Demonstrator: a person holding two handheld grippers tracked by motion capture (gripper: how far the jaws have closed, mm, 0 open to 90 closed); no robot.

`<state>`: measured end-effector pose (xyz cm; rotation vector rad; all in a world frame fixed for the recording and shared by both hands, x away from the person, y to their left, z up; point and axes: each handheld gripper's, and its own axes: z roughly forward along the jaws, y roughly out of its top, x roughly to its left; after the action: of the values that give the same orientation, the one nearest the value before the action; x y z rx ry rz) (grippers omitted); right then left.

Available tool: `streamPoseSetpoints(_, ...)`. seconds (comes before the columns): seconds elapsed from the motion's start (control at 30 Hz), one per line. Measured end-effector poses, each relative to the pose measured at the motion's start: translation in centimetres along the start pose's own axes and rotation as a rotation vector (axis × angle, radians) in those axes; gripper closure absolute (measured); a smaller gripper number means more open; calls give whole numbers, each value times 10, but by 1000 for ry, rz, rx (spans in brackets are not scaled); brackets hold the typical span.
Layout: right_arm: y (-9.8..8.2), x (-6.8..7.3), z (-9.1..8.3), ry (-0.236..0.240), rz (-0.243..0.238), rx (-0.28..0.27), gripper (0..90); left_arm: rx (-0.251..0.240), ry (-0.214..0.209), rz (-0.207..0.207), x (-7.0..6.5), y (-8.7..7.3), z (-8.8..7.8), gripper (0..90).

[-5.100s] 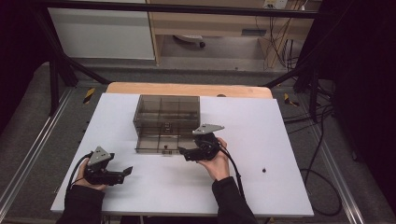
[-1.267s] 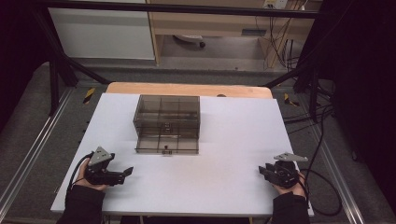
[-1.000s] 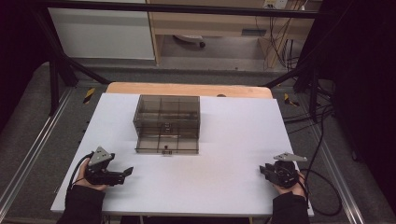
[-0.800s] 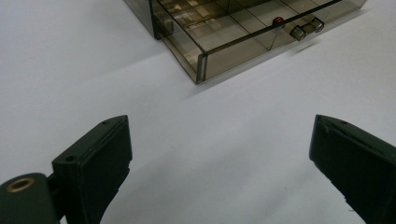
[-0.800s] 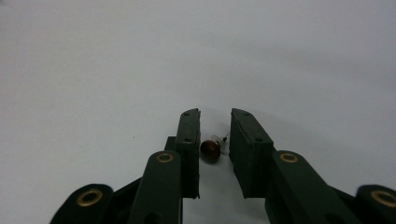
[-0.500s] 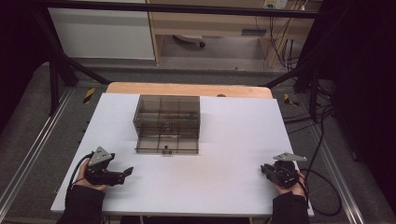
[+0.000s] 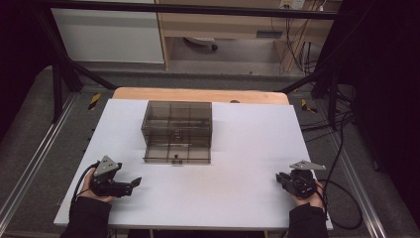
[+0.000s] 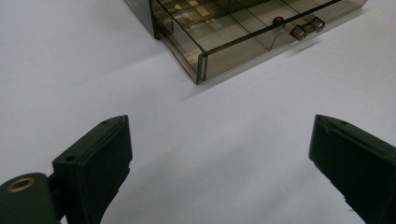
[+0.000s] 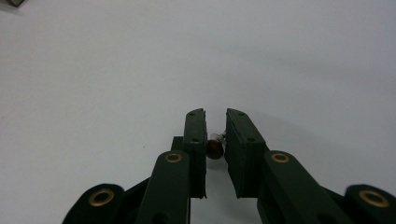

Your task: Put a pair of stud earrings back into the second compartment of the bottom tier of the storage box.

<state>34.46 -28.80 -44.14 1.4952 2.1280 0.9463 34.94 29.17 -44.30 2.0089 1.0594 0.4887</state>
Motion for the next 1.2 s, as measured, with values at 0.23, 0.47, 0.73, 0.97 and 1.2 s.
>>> streamPoseSetpoints(0.23,6,7,0,21,-26,-14,788,0,-1,2,-1,0,0,63)
streamPoseSetpoints(0.47,15,19,2,57,-61,-30,788,-1,0,1,0,0,0,63)
streamPoseSetpoints(0.73,23,32,6,82,-87,-35,789,-2,-2,1,0,0,0,63)
streamPoseSetpoints(0.97,32,42,10,112,-106,-38,790,-1,-1,1,0,0,0,63)
streamPoseSetpoints(1.2,43,57,14,141,-136,-50,790,-3,-3,0,-1,0,0,63)
